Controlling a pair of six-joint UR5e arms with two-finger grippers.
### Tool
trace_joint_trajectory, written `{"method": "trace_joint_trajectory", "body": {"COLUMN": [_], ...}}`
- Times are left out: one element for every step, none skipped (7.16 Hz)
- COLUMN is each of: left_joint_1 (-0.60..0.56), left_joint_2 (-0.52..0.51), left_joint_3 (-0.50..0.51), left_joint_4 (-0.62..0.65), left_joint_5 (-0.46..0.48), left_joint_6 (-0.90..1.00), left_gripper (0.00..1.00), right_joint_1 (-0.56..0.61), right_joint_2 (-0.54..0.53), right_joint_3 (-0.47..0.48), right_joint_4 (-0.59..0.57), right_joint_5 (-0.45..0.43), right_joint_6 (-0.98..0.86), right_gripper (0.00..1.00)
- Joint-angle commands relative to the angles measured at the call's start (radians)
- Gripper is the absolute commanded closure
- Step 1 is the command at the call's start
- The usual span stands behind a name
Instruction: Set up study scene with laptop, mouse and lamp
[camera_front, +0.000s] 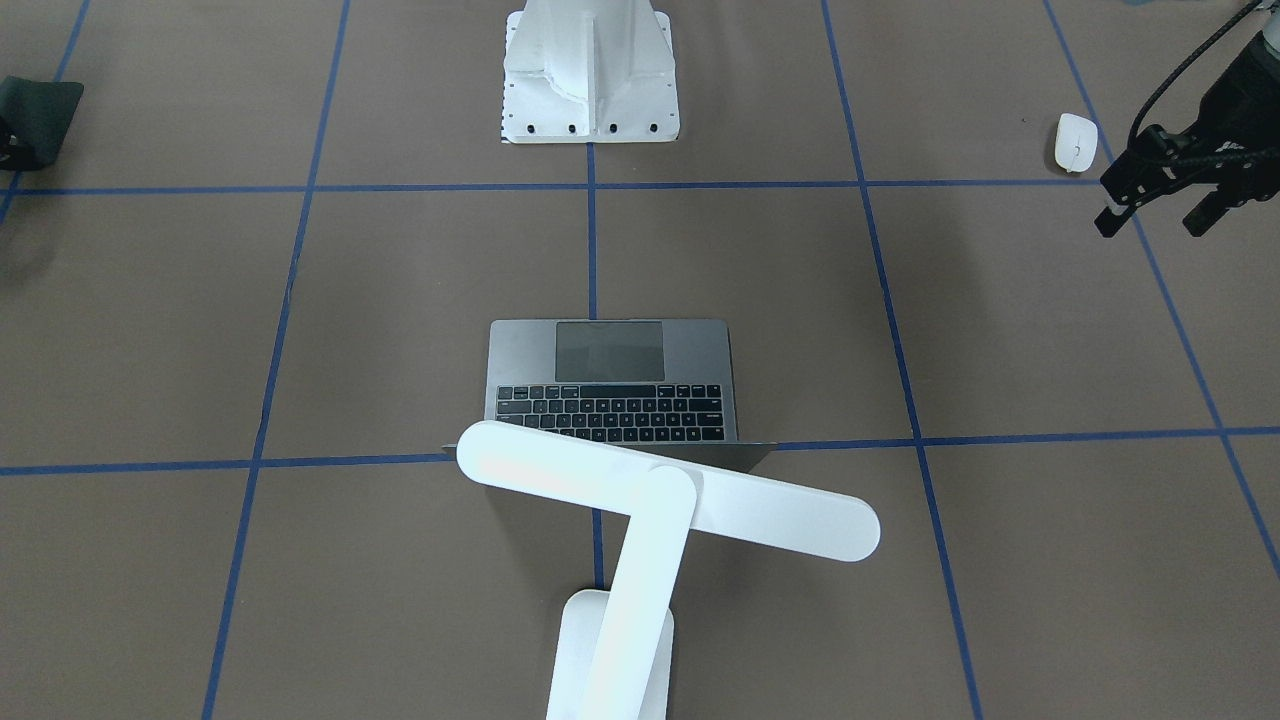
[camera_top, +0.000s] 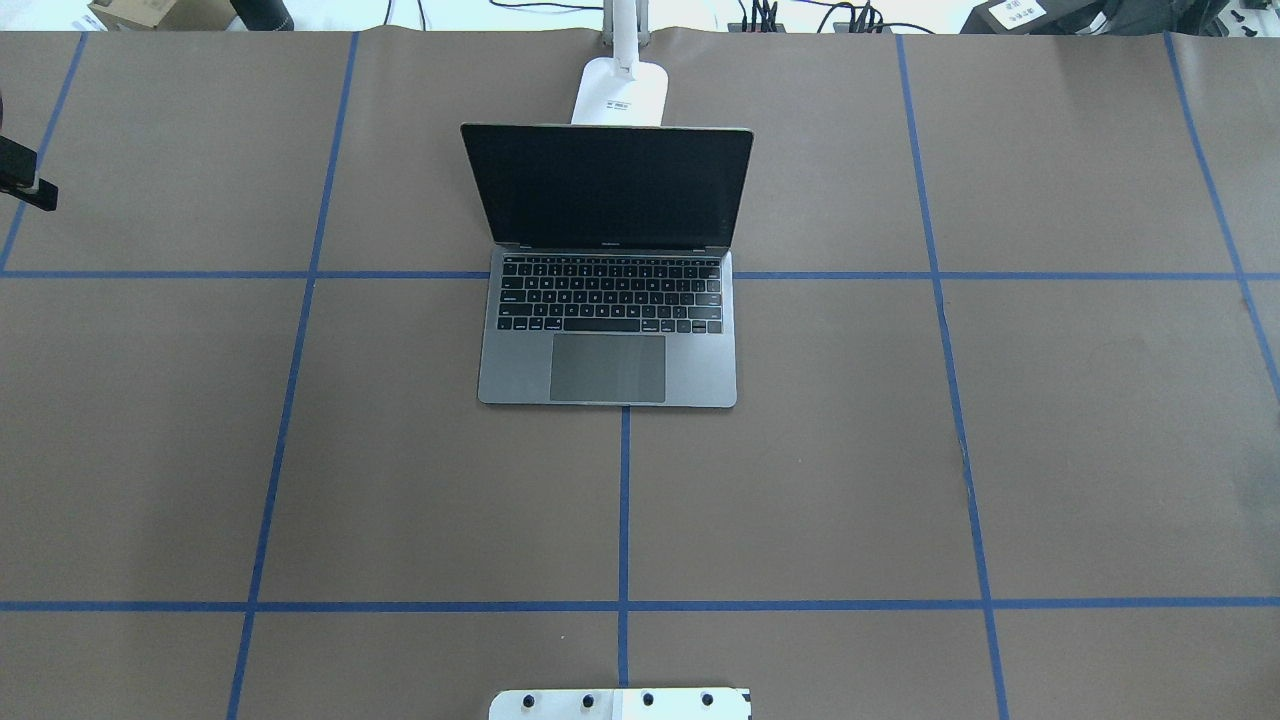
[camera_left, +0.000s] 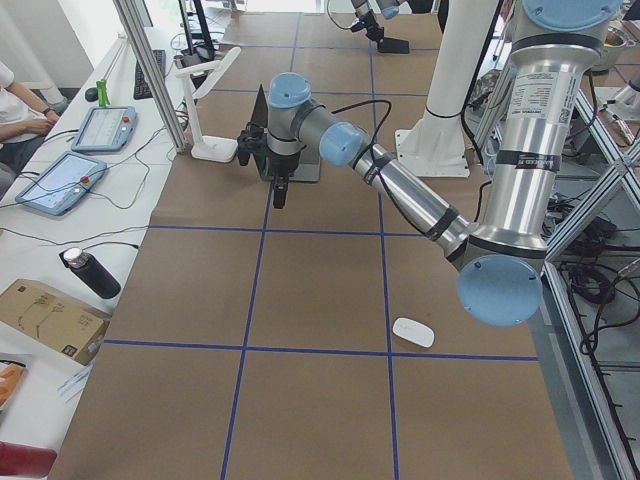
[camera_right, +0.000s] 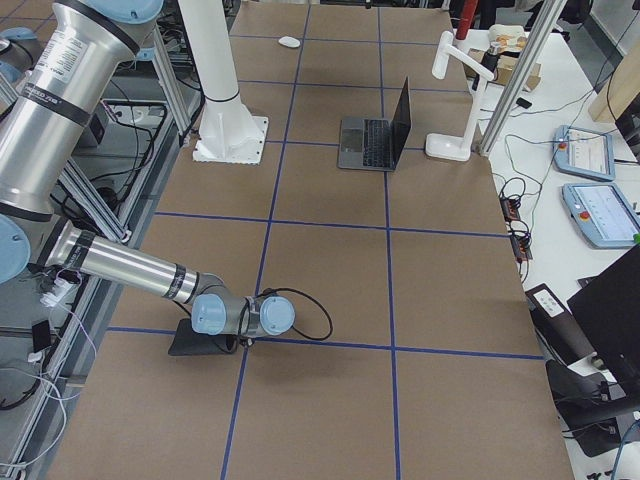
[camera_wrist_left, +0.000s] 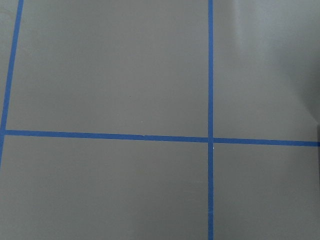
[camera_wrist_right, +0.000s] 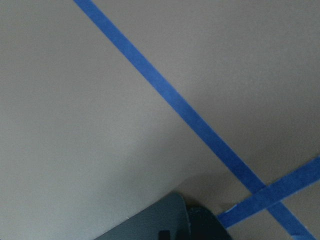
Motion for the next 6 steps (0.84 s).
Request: {"method": "trace_joint_trajectory", "body": {"left_joint_1": [0.000, 0.000, 0.000, 0.000, 0.000, 0.002], "left_joint_2": [0.000, -0.001, -0.005, -0.006, -0.008, -0.009], "left_joint_3": [0.000, 0.002, 0.003, 0.005, 0.006, 0.008], "left_joint_4": [0.000, 0.000, 0.000, 0.000, 0.000, 0.000], "left_joint_5": [0.000, 0.000, 0.000, 0.000, 0.000, 0.000], "left_joint_6": [0.000, 0.000, 0.000, 0.000, 0.000, -0.002], "left_gripper": [0.01, 0.01, 0.01, 0.01, 0.01, 0.01], "right_joint_1": [-0.018, -0.004, 0.020, 0.027, 0.049, 0.071], "right_joint_2": [0.004, 0.006, 0.016, 0.027, 0.035, 0.058], "right_joint_3": [-0.002, -0.002, 0.000, 0.001, 0.007, 0.007], "right_joint_4": [-0.001, -0.001, 0.001, 0.001, 0.001, -0.001], "right_joint_5": [0.112, 0.132, 0.159, 0.196, 0.202, 0.203], "right_joint_6": [0.015, 0.025, 0.042, 0.057, 0.073, 0.078], "right_gripper": [1.00, 1.00, 1.00, 1.00, 1.00, 1.00]}}
